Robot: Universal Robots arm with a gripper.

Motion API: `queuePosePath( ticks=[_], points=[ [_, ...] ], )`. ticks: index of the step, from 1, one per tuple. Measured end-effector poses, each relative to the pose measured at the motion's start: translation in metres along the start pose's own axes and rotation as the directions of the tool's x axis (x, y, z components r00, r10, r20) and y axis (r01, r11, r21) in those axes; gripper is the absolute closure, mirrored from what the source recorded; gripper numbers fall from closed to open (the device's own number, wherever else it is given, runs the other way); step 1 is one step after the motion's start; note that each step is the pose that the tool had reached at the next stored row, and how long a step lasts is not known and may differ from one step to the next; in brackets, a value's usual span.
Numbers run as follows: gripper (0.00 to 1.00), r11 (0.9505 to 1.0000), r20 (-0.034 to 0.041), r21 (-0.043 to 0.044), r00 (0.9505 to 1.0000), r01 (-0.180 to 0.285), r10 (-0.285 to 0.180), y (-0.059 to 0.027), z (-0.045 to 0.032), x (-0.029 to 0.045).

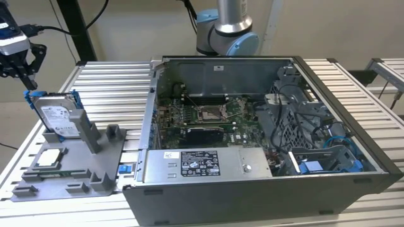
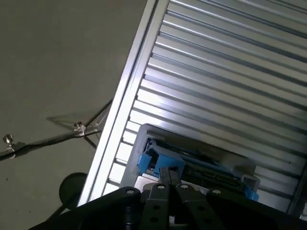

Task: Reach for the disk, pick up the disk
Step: 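Pick up the disk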

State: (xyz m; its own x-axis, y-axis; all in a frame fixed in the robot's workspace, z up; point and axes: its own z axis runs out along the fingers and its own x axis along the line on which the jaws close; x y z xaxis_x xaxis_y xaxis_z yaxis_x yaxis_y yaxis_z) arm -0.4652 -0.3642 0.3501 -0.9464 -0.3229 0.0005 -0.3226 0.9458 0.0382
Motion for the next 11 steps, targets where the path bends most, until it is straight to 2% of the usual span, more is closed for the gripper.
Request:
queuePosePath(
  ticks=[6,11],
  points=[
    [1.0,0.9984,-0.0021,0.0,0.9984,0.056,-0.056,0.0,0.0,0.0],
    [1.0,0.9946,-0.004,-0.0002,0.9946,0.104,-0.104,0.0,0.0,0.0]
  ],
)
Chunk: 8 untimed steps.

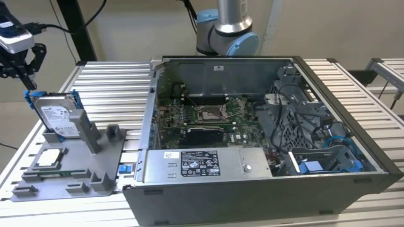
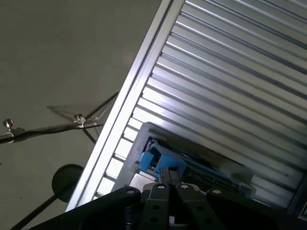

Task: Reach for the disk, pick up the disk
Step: 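Pick up the disk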

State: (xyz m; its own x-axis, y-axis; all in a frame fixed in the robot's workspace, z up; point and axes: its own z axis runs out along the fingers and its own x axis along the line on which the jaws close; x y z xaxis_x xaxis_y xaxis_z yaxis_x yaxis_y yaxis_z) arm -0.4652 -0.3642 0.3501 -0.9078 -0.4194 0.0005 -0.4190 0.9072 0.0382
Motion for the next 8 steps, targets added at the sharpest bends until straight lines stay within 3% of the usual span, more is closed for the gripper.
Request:
queuePosePath(
  ticks=[8],
  points=[
    [1.0,0.997,-0.003,-0.0001,0.997,0.077,-0.077,0.0,0.0,0.0]
  ],
)
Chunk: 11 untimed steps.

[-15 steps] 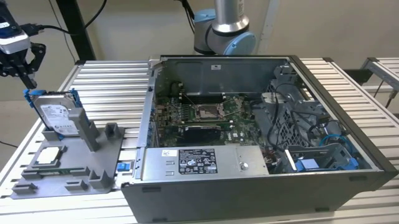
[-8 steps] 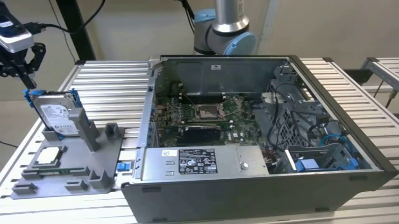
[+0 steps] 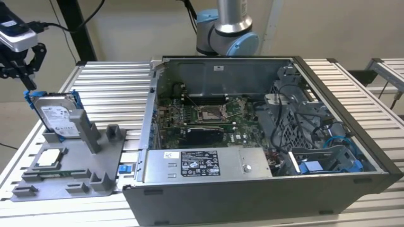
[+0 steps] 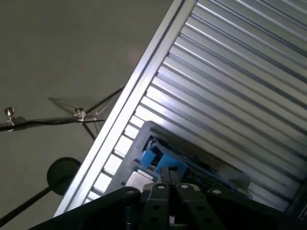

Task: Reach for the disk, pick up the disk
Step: 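Pick up the disk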

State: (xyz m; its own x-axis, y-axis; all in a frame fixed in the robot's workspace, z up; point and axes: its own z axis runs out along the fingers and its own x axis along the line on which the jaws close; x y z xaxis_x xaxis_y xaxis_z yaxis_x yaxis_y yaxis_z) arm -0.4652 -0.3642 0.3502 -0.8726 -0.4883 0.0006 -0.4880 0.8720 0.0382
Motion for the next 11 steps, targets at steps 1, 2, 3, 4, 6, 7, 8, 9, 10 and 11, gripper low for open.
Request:
queuePosePath(
  ticks=[1,2,3,4,6,7,8,9,10,11],
  points=[
    [1.0,0.9999,-0.0003,0.0,0.9999,0.011,-0.011,0.0,0.0,0.0],
    [1.0,0.9998,-0.0008,0.0,0.9998,0.022,-0.022,0.0,0.0,0.0],
    [1.0,0.9995,-0.0012,0.0,0.9995,0.032,-0.032,0.0,0.0,0.0],
    [1.0,0.9991,-0.0016,0.0,0.9991,0.043,-0.043,0.0,0.0,0.0],
    [1.0,0.9977,-0.0025,0.0,0.9977,0.068,-0.068,0.0,0.0,0.0],
    [1.0,0.9966,-0.0031,-0.0001,0.9966,0.082,-0.082,0.0,0.0,0.0],
    [1.0,0.9954,-0.0036,-0.0002,0.9954,0.096,-0.096,0.0,0.0,0.0],
    [1.0,0.9937,-0.0042,-0.0002,0.9937,0.112,-0.112,0.0,0.0,0.0],
    [1.0,0.9917,-0.0048,-0.0002,0.9917,0.128,-0.128,0.0,0.0,0.0],
    [1.0,0.9895,-0.0054,-0.0003,0.9895,0.145,-0.145,0.0,0.0,0.0]
  ],
)
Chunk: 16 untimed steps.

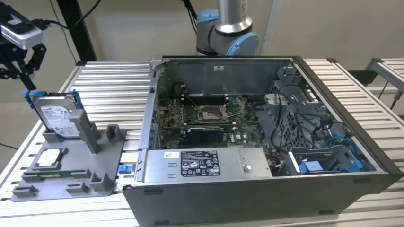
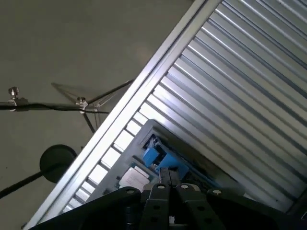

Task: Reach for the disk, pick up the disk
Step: 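Pick up the disk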

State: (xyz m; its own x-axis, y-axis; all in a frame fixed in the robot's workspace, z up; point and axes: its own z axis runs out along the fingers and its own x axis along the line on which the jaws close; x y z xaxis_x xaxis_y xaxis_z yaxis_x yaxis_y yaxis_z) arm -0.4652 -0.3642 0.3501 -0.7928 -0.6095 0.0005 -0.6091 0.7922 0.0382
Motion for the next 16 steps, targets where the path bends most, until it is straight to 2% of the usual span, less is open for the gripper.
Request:
queuePosePath(
  ticks=[4,8,12,16],
  points=[
    [1.0,0.9973,-0.0028,-0.0001,0.9973,0.073,-0.073,-0.0001,0.0,0.0],
    [1.0,0.9894,-0.0056,-0.0004,0.9894,0.145,-0.145,0.0,0.0,0.0],
    [1.0,0.9761,-0.0083,-0.0008,0.9761,0.217,-0.217,-0.0001,0.0,0.0],
    [1.0,0.9591,-0.0109,-0.0015,0.9591,0.283,-0.283,0.0,-0.0002,0.0]
  ],
)
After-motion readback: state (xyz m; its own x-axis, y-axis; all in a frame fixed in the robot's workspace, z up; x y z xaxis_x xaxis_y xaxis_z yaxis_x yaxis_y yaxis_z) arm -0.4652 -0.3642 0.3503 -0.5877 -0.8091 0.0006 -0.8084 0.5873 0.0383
